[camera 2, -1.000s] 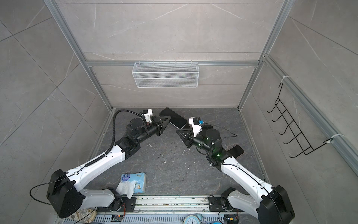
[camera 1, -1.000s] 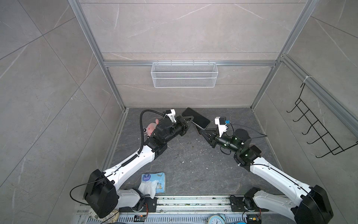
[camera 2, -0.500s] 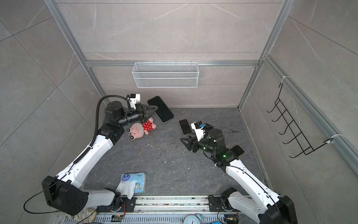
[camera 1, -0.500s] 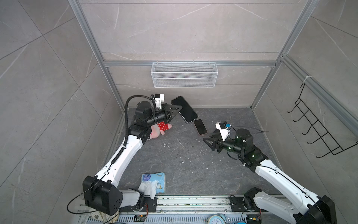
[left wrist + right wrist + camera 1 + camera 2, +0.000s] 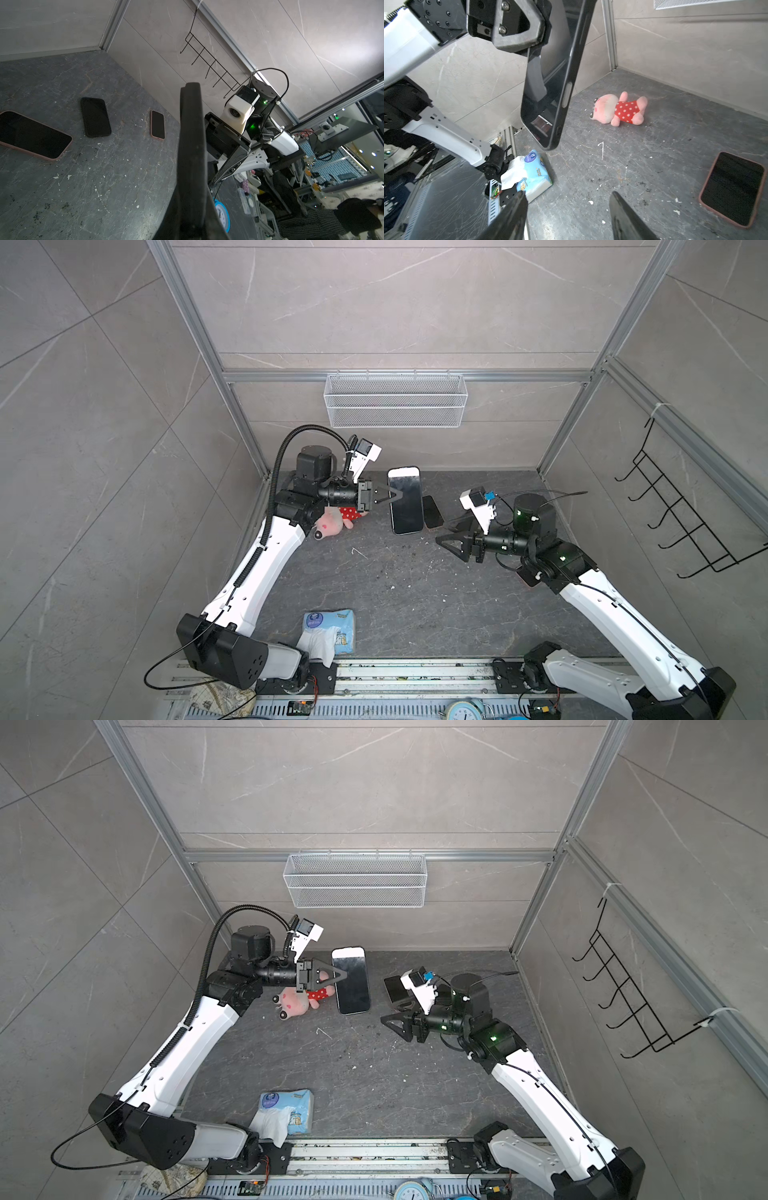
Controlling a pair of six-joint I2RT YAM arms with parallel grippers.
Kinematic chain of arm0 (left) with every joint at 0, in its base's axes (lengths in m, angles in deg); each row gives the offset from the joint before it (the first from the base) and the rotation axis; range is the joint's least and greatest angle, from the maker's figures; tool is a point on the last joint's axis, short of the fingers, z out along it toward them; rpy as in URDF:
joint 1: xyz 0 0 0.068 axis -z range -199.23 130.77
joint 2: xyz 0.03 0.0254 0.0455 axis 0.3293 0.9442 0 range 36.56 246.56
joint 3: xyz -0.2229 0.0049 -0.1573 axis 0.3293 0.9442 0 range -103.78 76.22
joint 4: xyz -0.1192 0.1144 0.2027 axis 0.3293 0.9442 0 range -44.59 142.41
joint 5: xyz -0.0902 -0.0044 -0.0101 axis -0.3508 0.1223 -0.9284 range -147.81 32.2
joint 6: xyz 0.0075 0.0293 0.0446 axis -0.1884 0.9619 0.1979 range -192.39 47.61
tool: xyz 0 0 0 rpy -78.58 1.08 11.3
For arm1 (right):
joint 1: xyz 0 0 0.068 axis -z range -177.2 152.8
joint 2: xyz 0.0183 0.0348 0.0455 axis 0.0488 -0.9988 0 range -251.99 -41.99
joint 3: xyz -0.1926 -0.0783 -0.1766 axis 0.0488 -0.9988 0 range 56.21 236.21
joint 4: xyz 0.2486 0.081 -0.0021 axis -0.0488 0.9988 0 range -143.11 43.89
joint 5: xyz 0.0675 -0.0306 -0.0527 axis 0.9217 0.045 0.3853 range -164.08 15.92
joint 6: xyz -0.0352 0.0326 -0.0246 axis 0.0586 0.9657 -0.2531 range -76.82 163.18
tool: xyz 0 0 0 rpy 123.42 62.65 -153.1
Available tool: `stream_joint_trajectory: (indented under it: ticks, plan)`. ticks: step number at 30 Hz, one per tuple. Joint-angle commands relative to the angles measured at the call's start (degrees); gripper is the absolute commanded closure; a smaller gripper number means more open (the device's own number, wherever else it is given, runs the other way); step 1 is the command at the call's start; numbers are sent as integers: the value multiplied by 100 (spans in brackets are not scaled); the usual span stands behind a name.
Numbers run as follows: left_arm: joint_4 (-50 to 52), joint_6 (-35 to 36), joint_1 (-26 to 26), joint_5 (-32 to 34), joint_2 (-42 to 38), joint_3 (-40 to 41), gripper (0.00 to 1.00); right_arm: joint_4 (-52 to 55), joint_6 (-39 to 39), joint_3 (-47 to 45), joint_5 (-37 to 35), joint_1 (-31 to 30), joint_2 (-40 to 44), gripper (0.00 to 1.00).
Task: Take the phone out of the phone case
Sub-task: Remove the phone case from the phone.
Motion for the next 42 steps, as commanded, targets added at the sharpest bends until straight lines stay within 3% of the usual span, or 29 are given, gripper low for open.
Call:
stream_joint_trajectory:
  ticks: [1,6,25,42]
  plan:
    - [-129,756,83,-457,-175,-79,100,171,-160,225,551,-2,-169,37]
    - [-221,1017,157,-535,-254,79,100,226,-333,343,849,-109,-406,40]
    - [-406,1251,402,-521,-282,231,100,82,-491,479,890,-263,-746,55]
    - [-533,1246,434,-500,-273,316,100,-192,-384,320,1021,-262,-804,75]
